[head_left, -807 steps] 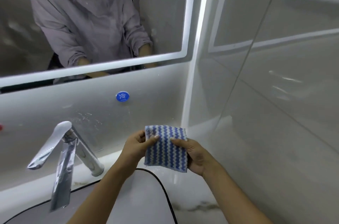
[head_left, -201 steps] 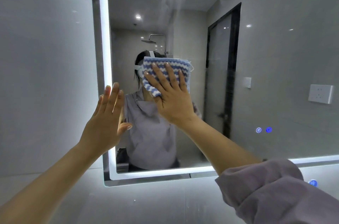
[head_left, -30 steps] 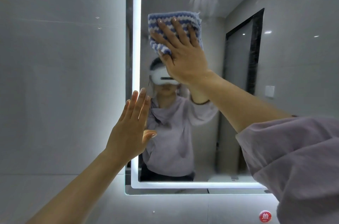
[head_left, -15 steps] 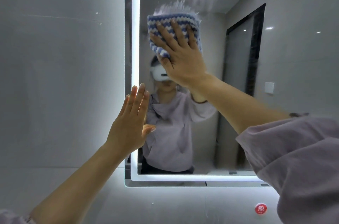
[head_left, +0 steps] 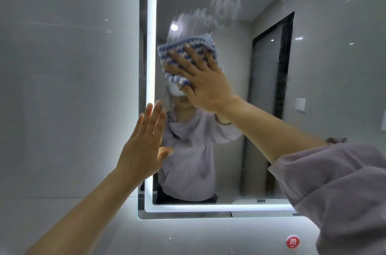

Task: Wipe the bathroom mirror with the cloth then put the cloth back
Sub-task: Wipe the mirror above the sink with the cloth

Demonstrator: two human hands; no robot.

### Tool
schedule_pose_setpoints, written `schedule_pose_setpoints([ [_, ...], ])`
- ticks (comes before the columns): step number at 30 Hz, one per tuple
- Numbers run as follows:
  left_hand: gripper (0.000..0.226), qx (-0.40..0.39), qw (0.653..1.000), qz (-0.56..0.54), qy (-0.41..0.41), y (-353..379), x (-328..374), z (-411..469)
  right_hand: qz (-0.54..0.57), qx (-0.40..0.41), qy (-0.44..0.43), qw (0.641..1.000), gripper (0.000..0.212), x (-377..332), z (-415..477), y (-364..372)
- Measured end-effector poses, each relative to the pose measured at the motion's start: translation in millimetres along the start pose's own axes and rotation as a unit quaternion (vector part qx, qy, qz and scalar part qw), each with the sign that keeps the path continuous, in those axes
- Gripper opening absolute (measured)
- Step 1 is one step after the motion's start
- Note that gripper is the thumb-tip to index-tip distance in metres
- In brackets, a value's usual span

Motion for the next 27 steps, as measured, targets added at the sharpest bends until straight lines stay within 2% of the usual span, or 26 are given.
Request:
schedule_pose_setpoints([
  [4,0.097,-0.007,1.0,0.008,-0.003,1,-1,0,-0.015,0.032,0.113,0.993,0.051,42,23,-16],
  [8,0.098,-0.01,1.0,0.012,-0.002,0,-1,-1,0.034,0.078,0.244,0.966,0.051,78,18,-26],
  [10,0.097,-0.015,1.0,0.017,-0.001,0,0,-1,0.04,0.088,0.278,0.956,0.053,78,15,-28],
  [15,0.093,-0.015,0.999,0.038,-0.008,-6,3,0,0.062,0.075,0.265,0.959,0.06,77,16,-31],
  [19,0.09,0.035,0.999,-0.005,-0.015,-23,-1,14,0.066,0.067,0.267,0.959,0.061,74,12,-28],
  [22,0.094,0.061,0.998,-0.003,-0.029,-42,-11,40,0.065,0.067,0.265,0.96,0.062,65,6,-25],
  [27,0.108,0.036,0.999,0.01,-0.039,-56,-33,72,0.034,0.054,0.24,0.969,0.063,50,-8,-16],
])
Point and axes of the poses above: each hand's wrist, its own z-axis towards the middle knuckle, its own y-axis out of the palm, x = y × z, the point moved 4 cm from there along z, towards the middle knuckle, and after that the axes turned 1 degree about -y, right-handed, at the moved point
